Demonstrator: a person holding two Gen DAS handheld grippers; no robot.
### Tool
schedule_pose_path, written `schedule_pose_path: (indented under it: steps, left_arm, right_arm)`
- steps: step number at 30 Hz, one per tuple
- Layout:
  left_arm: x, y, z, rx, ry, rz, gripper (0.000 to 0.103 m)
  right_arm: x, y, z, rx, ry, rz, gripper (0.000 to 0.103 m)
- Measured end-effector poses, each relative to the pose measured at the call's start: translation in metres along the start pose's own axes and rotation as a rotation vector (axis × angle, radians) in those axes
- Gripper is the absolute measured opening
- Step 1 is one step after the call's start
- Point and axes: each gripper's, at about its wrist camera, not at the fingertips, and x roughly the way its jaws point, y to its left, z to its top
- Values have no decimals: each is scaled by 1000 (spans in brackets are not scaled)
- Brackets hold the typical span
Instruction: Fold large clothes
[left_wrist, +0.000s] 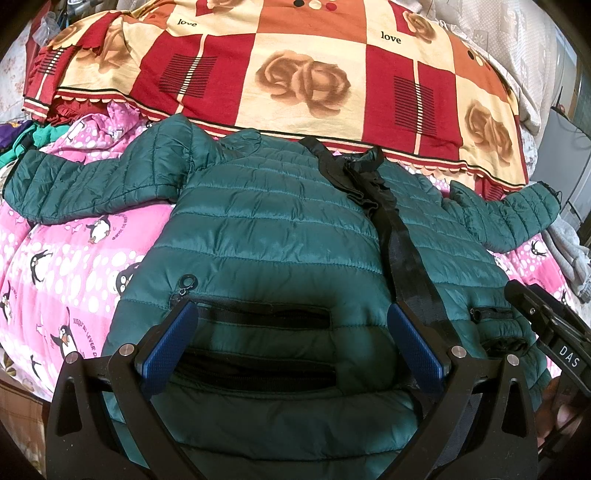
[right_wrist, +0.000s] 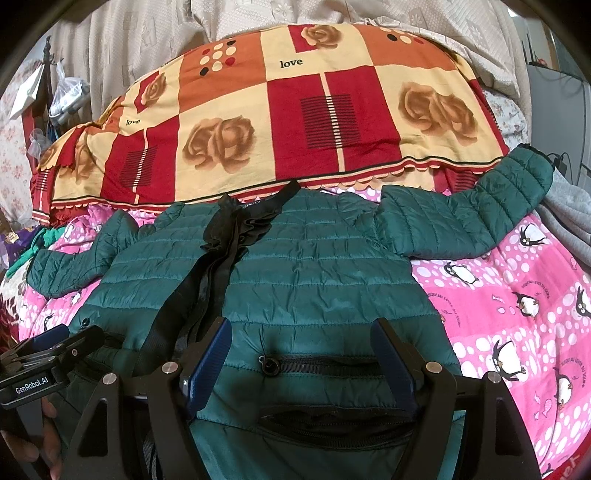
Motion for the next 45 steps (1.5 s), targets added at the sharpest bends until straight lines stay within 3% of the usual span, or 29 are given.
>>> schedule_pose_path:
  steps: [45]
  left_arm:
    - [5, 3, -9, -12, 20, 6, 103]
  right_arm:
    - [8, 0, -4, 31, 45, 6, 75]
